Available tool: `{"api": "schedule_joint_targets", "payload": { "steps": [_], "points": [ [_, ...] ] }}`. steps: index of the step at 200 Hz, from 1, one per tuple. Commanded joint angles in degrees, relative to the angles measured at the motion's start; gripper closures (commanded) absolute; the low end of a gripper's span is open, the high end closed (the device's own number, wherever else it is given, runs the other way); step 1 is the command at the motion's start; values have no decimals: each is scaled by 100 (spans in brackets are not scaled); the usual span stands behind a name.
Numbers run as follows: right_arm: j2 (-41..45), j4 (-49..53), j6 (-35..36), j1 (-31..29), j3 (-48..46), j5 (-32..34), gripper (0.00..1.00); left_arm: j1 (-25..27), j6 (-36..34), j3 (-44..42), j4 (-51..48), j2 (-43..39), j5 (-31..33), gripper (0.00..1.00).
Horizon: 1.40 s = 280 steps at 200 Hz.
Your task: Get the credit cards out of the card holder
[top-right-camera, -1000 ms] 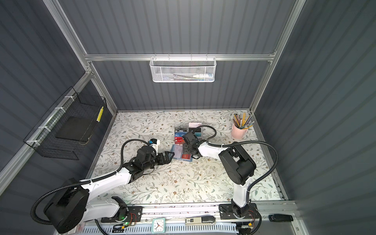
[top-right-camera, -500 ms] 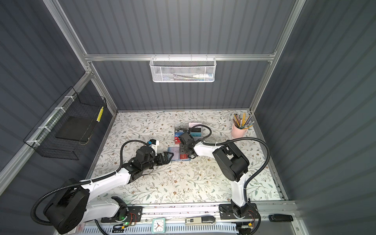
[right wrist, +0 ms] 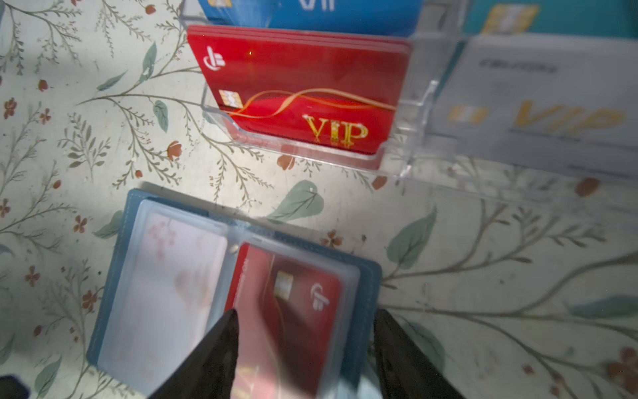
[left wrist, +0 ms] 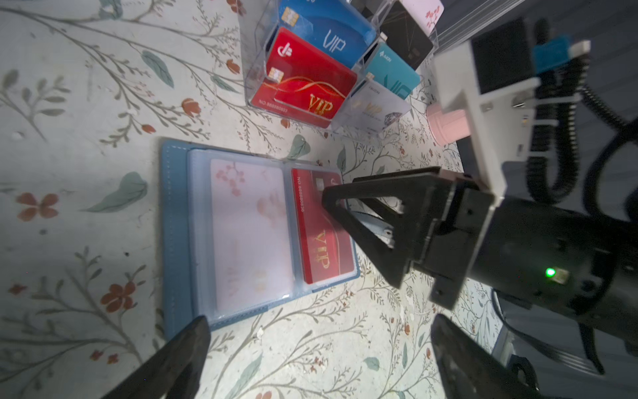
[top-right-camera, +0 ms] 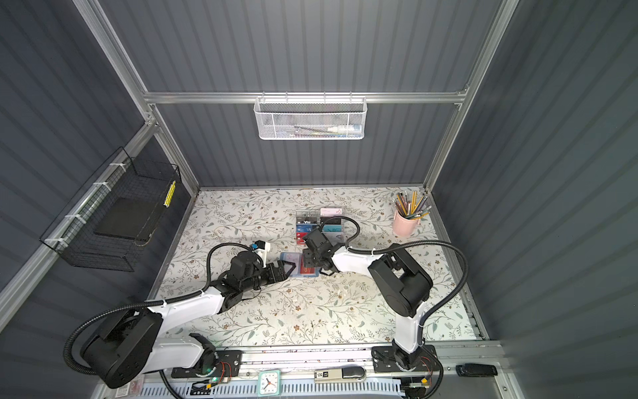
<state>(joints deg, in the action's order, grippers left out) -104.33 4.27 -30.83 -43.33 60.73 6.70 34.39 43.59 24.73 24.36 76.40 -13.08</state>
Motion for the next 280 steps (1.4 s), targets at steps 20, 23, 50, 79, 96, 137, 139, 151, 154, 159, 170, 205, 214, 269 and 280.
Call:
{"api": "schedule_joint_targets", "payload": {
  "steps": [20, 23, 50, 79, 96, 137, 139, 151, 154, 159, 170, 205, 214, 269, 280],
  "points": [
    [412, -70, 33, -9, -321, -138, 38, -62, 178, 292, 505, 389, -381, 0],
    [408, -95, 33, -12, -331, -163, 39, -64, 198, 315, 542, 431, -404, 0],
    [208, -216, 22, -9, -359, -304, 42, -226, 491, 386, 1007, 756, -756, 0],
    [103, -313, 7, 8, -451, -353, 50, -485, 820, 338, 1579, 1052, -1150, 0],
    [97, -343, 24, 31, -530, -336, 54, -495, 876, 389, 1683, 1193, -1260, 0],
    [92, -615, -1, 152, -858, -510, 63, -495, 848, 589, 1648, 1454, -1311, 0],
    [87, -635, 3, 159, -878, -531, 63, -497, 849, 599, 1663, 1474, -1317, 0],
    [68, -745, -19, 209, -967, -610, 65, -498, 924, 664, 1773, 1596, -1400, 0],
    [59, -776, -25, 211, -993, -627, 66, -496, 941, 678, 1809, 1630, -1418, 0],
    [53, -815, -29, 218, -1026, -647, 66, -493, 971, 710, 1861, 1684, -1440, 0],
    [25, -864, -33, 212, -1061, -678, 68, -488, 1017, 766, 1937, 1797, -1460, 1],
    [-54, -1047, -86, 229, -1184, -769, 73, -477, 1270, 860, 2341, 2228, -1565, 2],
    [-68, -1108, -107, 228, -1235, -804, 74, -477, 1393, 832, 2561, 2350, -1603, 3],
    [-100, -1357, -268, 228, -1459, -906, 76, -410, 1626, 803, 2995, 2621, -1617, 6],
    [-120, -1394, -288, 228, -1498, -908, 77, -363, 1605, 839, 2974, 2662, -1606, 6]
  ]
}}
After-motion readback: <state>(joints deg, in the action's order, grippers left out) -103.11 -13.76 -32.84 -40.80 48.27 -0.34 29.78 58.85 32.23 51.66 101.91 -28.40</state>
